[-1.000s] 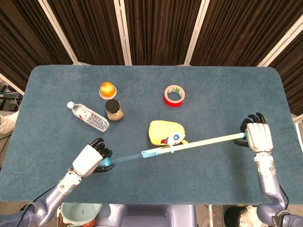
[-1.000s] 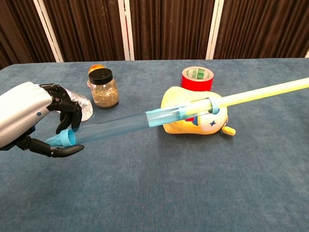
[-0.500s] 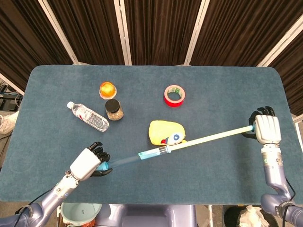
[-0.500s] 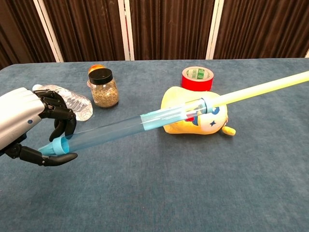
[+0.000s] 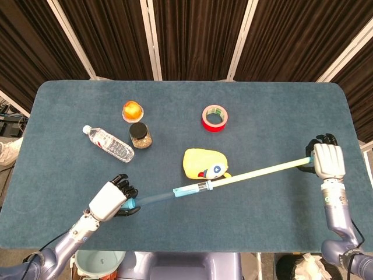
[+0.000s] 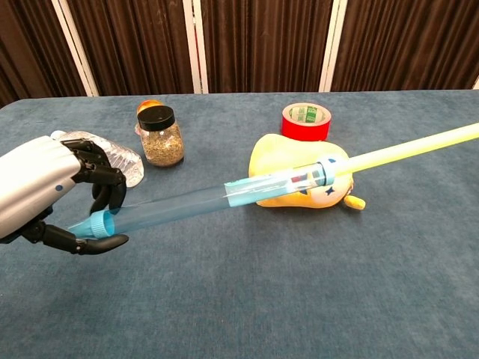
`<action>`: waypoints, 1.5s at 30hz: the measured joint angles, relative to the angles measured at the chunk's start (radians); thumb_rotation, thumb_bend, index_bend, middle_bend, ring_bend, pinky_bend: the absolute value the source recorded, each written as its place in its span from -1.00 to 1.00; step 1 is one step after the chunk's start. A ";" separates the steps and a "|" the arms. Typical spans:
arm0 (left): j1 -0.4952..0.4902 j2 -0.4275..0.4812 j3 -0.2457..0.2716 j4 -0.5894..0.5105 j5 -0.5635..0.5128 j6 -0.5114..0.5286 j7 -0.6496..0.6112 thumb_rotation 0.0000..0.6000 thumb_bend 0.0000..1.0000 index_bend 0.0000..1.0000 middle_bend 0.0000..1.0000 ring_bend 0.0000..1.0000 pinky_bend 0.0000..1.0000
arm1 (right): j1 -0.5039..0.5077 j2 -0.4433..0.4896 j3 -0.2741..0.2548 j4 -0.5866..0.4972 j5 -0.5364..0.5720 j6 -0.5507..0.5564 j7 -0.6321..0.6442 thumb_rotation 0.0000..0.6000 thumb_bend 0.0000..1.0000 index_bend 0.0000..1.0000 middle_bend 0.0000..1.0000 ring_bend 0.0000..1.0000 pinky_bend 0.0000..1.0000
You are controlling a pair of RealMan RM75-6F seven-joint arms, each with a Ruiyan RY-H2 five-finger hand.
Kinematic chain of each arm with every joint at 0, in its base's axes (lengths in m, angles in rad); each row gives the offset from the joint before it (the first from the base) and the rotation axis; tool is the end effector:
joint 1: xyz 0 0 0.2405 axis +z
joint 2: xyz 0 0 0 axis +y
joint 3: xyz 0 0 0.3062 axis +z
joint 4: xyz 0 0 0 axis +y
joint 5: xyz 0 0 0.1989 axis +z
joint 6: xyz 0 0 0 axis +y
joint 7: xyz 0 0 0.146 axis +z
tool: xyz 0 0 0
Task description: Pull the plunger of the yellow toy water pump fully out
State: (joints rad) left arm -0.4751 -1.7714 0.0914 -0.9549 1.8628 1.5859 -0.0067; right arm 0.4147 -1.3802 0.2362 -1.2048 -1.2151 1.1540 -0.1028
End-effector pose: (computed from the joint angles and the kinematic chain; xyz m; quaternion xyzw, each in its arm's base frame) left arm -0.2451 0.2637 -0.0292 -0.7525 -0.1654 -0.5321 0.3510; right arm -0.3597 -0.3486 0.1389 0.5948 -0.3631 0.3448 0.6288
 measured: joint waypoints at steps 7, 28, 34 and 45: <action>-0.021 -0.009 0.019 0.102 0.007 -0.051 -0.028 1.00 -0.37 -0.23 -0.18 -0.15 -0.29 | 0.001 -0.040 -0.035 0.069 -0.027 -0.016 0.019 1.00 -0.80 -0.35 -0.58 -0.64 -0.46; -0.007 -0.022 -0.005 0.136 -0.148 -0.282 -0.052 1.00 -0.82 -0.78 -0.63 -0.55 -0.44 | -0.038 -0.003 -0.209 -0.002 -0.165 -0.113 0.123 1.00 -1.00 -1.00 -1.00 -1.00 -1.00; -0.005 0.087 -0.046 -0.054 -0.200 -0.286 -0.052 1.00 -0.82 -0.81 -0.73 -0.69 -0.61 | -0.072 0.060 -0.197 -0.119 -0.175 -0.001 0.040 1.00 -1.00 -1.00 -1.00 -1.00 -1.00; 0.059 0.413 -0.109 -0.548 -0.420 -0.299 0.235 1.00 -0.82 -0.82 -0.78 -0.75 -0.66 | -0.139 0.218 -0.136 -0.350 -0.116 0.154 -0.133 1.00 -1.00 -1.00 -1.00 -1.00 -1.00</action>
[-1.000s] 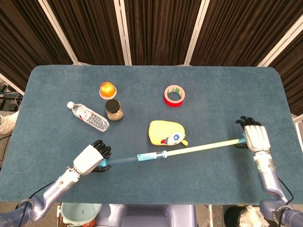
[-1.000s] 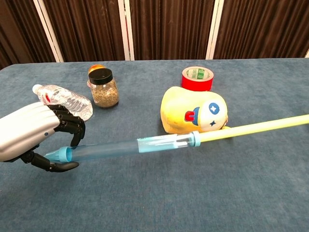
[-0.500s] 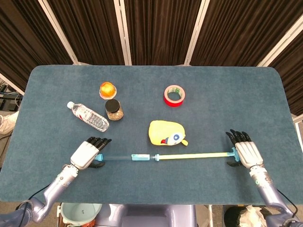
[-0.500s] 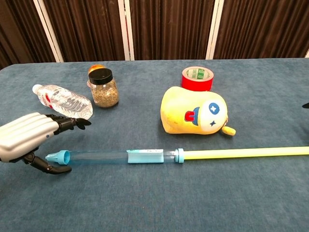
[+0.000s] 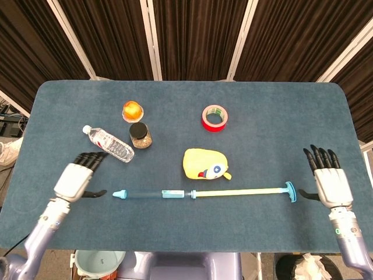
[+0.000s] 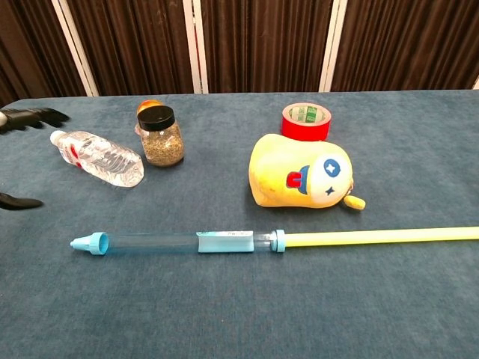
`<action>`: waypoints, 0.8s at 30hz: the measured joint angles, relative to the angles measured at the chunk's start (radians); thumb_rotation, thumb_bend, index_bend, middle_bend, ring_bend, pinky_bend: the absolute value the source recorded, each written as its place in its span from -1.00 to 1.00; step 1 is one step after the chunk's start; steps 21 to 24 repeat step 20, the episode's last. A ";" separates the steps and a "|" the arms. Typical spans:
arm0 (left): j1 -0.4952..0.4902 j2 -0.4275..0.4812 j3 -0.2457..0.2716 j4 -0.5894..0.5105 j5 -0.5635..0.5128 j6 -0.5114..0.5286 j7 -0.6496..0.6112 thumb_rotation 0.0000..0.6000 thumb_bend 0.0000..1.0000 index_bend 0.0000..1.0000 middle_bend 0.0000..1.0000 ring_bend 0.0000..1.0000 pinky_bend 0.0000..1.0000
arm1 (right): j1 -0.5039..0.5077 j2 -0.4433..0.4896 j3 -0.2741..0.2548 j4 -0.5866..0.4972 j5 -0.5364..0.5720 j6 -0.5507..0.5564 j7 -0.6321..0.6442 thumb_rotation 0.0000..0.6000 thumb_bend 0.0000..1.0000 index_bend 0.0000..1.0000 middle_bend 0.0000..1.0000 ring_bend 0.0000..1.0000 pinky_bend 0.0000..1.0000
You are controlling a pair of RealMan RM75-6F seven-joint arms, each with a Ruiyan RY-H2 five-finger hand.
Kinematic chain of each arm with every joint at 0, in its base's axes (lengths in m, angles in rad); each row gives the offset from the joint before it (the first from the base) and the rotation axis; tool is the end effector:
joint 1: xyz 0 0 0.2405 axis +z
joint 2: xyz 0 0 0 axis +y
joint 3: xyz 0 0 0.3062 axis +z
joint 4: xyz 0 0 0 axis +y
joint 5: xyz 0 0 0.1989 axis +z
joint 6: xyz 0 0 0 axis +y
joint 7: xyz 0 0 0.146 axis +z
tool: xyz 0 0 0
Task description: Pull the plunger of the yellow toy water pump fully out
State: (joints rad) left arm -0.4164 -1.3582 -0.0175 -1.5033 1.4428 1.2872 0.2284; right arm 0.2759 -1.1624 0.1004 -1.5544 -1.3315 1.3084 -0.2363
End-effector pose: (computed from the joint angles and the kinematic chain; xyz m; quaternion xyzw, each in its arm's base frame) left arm -0.2917 0.2855 0.0821 -0.7126 -0.3187 -0.3729 0.5016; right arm -0.3443 -0.2637 0.1738 0.6455 -0.3326 0.3113 0.6130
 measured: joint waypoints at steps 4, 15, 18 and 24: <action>0.044 0.043 -0.027 -0.068 -0.120 0.028 0.093 1.00 -0.82 -0.82 -0.79 -0.75 -0.66 | -0.033 -0.002 0.003 -0.029 0.033 0.052 -0.088 1.00 -1.00 -1.00 -1.00 -1.00 -1.00; 0.090 0.045 -0.057 -0.071 -0.119 0.085 0.143 1.00 -0.82 -0.85 -0.79 -0.75 -0.67 | -0.091 -0.032 0.036 -0.052 0.089 0.168 -0.142 1.00 -1.00 -1.00 -1.00 -1.00 -1.00; 0.090 0.038 -0.058 -0.064 -0.103 0.092 0.142 1.00 -0.82 -0.86 -0.79 -0.75 -0.67 | -0.093 -0.032 0.042 -0.047 0.097 0.150 -0.132 1.00 -1.00 -1.00 -1.00 -1.00 -1.00; 0.091 0.034 -0.058 -0.056 -0.094 0.093 0.137 1.00 -0.82 -0.86 -0.79 -0.75 -0.67 | -0.092 -0.030 0.047 -0.044 0.104 0.136 -0.125 1.00 -1.00 -1.00 -1.00 -1.00 -1.00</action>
